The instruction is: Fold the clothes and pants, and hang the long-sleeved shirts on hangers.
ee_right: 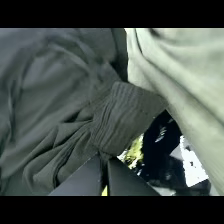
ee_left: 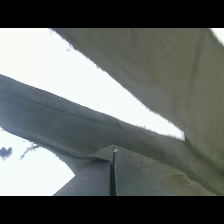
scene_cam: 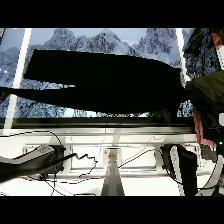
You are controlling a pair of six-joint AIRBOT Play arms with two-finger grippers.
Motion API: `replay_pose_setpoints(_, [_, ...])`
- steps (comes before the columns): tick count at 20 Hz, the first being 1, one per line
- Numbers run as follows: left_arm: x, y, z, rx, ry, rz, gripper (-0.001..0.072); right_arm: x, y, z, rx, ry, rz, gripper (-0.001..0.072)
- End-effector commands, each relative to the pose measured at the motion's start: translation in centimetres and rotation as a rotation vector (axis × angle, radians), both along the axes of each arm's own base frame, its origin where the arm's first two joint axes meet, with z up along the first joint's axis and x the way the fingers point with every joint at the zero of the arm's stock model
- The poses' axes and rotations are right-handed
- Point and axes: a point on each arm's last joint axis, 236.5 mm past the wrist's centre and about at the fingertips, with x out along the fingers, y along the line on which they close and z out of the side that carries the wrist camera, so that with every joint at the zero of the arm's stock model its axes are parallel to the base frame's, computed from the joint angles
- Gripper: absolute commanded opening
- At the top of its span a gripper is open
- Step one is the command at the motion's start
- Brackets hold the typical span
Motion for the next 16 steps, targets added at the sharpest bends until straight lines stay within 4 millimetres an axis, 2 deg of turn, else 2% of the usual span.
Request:
replay_pose_setpoints(1, [2.3,3.8,1.8,0.052,-0.056,0.177,0.0008,0.3,0.0,2.5,0.004,-0.062,-0.024,0.0011])
replay_pose_setpoints(5, [6.7,6.4,3.7,0.134,-0.132,0.336,0.0007,5.1,0.6,4.2,0.118,-0.175,-0.054,0.0011])
replay_pose_setpoints(8, [10.6,7.4,4.1,0.144,-0.178,0.420,0.0007,10.0,1.1,3.6,0.173,-0.193,-0.064,0.0011])
replay_pose_setpoints(11, [14.8,6.8,3.0,0.119,-0.188,0.424,0.0007,15.1,-0.4,2.2,0.263,-0.220,-0.175,0.0011])
replay_pose_setpoints(16, [20.9,6.4,0.7,0.101,-0.203,0.421,0.0008,20.5,-2.2,-2.6,0.307,-0.136,-0.230,0.0011])
